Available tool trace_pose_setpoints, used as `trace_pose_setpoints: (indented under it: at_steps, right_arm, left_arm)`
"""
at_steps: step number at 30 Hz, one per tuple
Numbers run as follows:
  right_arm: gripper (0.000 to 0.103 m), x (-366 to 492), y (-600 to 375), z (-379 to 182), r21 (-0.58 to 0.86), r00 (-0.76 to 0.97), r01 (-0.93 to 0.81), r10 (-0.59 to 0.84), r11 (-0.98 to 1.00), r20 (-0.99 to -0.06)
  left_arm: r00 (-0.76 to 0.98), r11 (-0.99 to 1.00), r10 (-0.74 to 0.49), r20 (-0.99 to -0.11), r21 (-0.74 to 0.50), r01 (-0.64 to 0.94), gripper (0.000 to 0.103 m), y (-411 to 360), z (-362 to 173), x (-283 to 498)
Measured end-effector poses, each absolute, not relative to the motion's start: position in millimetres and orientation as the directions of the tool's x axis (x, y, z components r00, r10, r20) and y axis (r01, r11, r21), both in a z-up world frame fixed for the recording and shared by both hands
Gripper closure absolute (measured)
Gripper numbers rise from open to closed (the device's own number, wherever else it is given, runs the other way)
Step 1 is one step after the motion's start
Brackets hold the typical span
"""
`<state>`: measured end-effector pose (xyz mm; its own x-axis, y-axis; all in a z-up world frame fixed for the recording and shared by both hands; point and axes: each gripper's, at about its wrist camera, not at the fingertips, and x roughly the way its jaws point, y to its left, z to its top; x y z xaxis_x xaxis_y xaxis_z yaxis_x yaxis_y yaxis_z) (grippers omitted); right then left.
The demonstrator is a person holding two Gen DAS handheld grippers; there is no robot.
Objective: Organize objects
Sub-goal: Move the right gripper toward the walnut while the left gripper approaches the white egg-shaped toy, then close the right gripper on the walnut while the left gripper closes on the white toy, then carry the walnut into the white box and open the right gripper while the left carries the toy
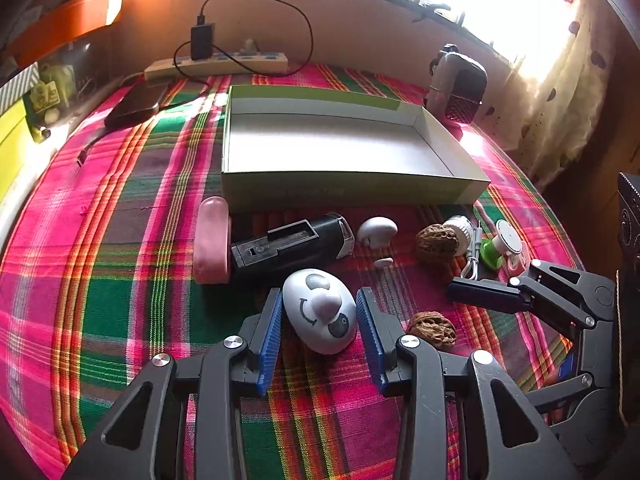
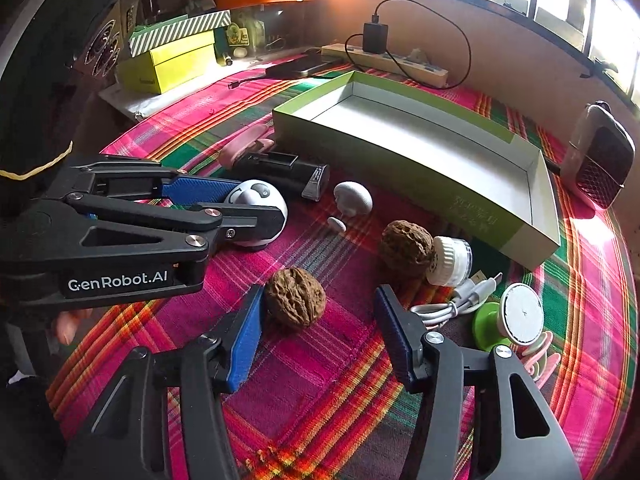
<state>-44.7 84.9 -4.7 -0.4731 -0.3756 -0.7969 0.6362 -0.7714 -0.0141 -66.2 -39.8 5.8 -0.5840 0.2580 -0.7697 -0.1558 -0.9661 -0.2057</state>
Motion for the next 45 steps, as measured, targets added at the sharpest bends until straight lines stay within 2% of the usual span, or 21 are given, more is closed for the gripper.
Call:
trace_pose_setpoints:
  at_steps: [11,17,29,45]
  right_arm:
    - [0.073,-42,80,-4,-0.008,-0.469,0.651,-0.394,-0.759,-0.791]
    - [0.073,-42,79,-3,-0.012,-0.472,0.648,-0.389,-0.762,-0.791]
    - [0.073,-42,83,6,-0.006,-0.495,0.632,-0.397,-0.775,-0.773]
    - [0.073,-78,106,48,0.015,-0.589,0.516,-0.367,-0.857,-0.720]
  left_arm:
    - [-0.591,-0.963,0.270,-0.760,-0.221,-0.155,0.072,-41,7,-67]
    - [-0.603,-0.964,0.266,-0.752,-0.208,-0.166,0.077,-39,12,-65]
    - [-0.615,-0.965,0.261,-0.744,-0.199,-0.168,0.078,-45,18,-62]
    - [-0.652,-0.958,0.286,-0.702,-0.185,-0.220,0.078,-45,60,-89]
